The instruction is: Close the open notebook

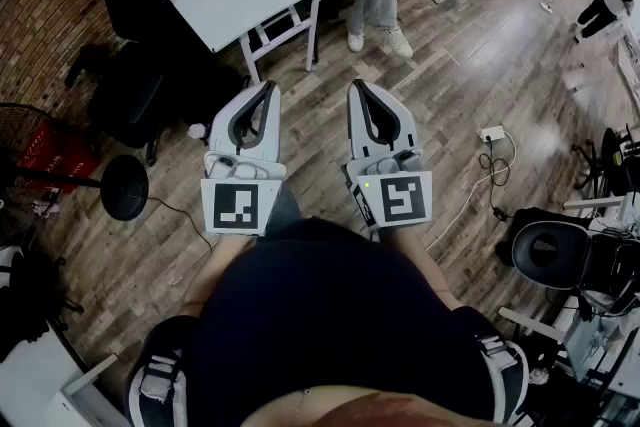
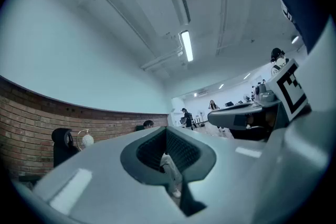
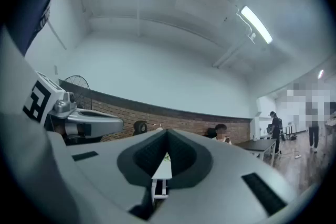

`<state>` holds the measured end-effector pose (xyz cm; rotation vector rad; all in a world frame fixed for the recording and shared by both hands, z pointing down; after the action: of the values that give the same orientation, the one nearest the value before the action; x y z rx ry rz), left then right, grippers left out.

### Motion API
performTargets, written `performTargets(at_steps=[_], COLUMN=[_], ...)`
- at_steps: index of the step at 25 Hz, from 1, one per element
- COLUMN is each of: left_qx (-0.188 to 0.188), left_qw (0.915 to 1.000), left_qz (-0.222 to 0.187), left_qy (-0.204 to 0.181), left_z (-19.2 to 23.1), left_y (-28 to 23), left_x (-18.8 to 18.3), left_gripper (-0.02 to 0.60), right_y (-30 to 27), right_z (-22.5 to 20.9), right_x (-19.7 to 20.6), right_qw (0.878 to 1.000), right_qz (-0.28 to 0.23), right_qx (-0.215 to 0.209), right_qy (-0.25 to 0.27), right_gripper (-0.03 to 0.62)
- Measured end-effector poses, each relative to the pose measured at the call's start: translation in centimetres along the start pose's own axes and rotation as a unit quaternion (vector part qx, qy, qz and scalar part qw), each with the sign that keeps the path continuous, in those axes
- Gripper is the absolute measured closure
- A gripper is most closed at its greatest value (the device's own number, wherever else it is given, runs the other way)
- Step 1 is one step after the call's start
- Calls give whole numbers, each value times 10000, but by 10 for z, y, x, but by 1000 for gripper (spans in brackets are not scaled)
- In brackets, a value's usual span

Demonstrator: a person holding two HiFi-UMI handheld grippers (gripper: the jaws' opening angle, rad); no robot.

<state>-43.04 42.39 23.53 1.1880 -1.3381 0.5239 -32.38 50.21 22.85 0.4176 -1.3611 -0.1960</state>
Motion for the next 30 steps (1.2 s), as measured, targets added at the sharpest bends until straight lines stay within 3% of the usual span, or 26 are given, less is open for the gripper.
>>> performTargets(at_steps=[11, 19, 22, 30], left_qx=[90, 166, 262, 447], left_qw=[9999, 9997, 9993, 9984], left_qz=[66, 30, 6, 160], left_qy=[108, 201, 256, 297], left_z=[11, 52, 67, 101], left_y=[-43, -139, -181, -265], left_x=[34, 84, 103, 144], left_gripper=[575, 575, 575, 575], right_y=[-33, -115, -151, -229], right_z=[-36, -88, -114, -161], right_x=[34, 95, 113, 146], right_qw=[9995, 9984, 9983, 9978], right_qz=[29, 329, 356, 427], right_qx=[168, 16, 102, 170], right_qy=[-256, -453, -451, -476], right_gripper=[581, 576, 513, 510])
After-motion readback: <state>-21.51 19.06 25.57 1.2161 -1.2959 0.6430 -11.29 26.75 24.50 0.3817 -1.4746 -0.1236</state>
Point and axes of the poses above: the fingertips, and each gripper's own axes: y backward along the fingers, z to its left, x out of its underside, the point moved 3 cm from there along y, backward along the fingers, and after that the axes turned 14 degrees about -z, right-handed, at the moved point
